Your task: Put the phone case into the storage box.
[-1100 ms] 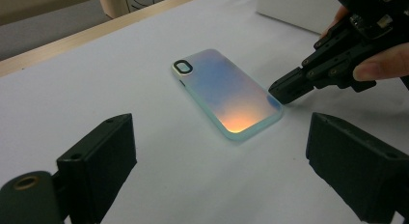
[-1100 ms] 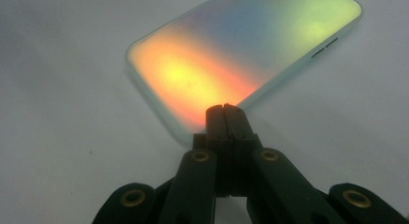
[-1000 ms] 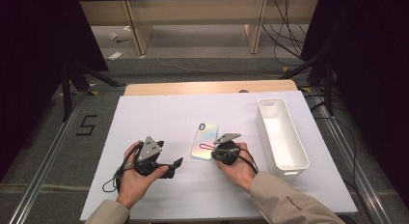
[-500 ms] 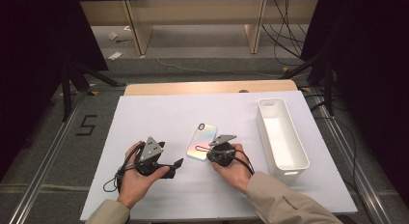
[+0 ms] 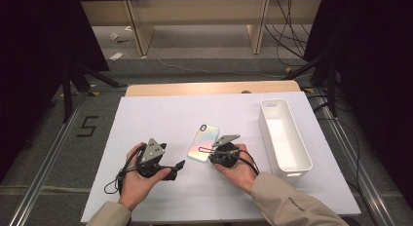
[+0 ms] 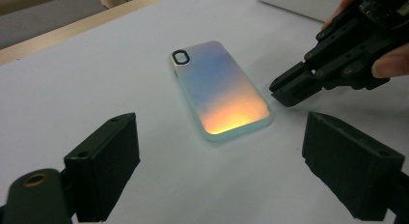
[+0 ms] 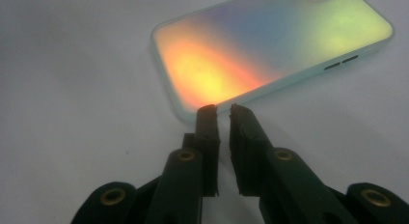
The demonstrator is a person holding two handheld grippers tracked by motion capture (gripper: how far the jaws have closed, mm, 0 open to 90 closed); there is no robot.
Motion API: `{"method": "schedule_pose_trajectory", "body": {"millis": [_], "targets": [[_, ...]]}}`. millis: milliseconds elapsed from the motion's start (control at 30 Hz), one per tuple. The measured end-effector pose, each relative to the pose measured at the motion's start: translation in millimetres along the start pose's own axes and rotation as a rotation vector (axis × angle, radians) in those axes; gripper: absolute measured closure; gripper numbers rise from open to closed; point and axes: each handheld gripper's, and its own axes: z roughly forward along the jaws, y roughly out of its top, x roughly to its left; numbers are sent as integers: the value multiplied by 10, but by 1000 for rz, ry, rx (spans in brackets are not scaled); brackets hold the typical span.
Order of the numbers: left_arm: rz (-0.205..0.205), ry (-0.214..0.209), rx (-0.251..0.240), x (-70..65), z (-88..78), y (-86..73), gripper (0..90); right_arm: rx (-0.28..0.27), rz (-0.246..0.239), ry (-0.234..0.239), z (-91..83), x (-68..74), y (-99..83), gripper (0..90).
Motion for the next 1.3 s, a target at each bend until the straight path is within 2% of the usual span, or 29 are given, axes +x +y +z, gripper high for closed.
{"method": "schedule_pose_trajectory", "body": {"millis": [100,367,633,800,1000,1300], "targets": [[2,-1,1,1,-5,-1,124,-8,-4,6,-92,-20,13,732],[-2,0,4,0,-4,-2,121,-94,-23,19,-446,-61,58,576],[-7,7,0,-4,-2,3,104,-194,-61,43,-765,-172,-6,433],[-7,9,2,-5,-2,6,81,-259,-94,65,-937,-183,-21,321],[-5,15,4,-4,-8,10,31,-284,-115,64,-1046,-203,-100,198],[-6,32,5,-2,-6,20,0,-325,-107,65,-1183,-255,-201,155]]}}
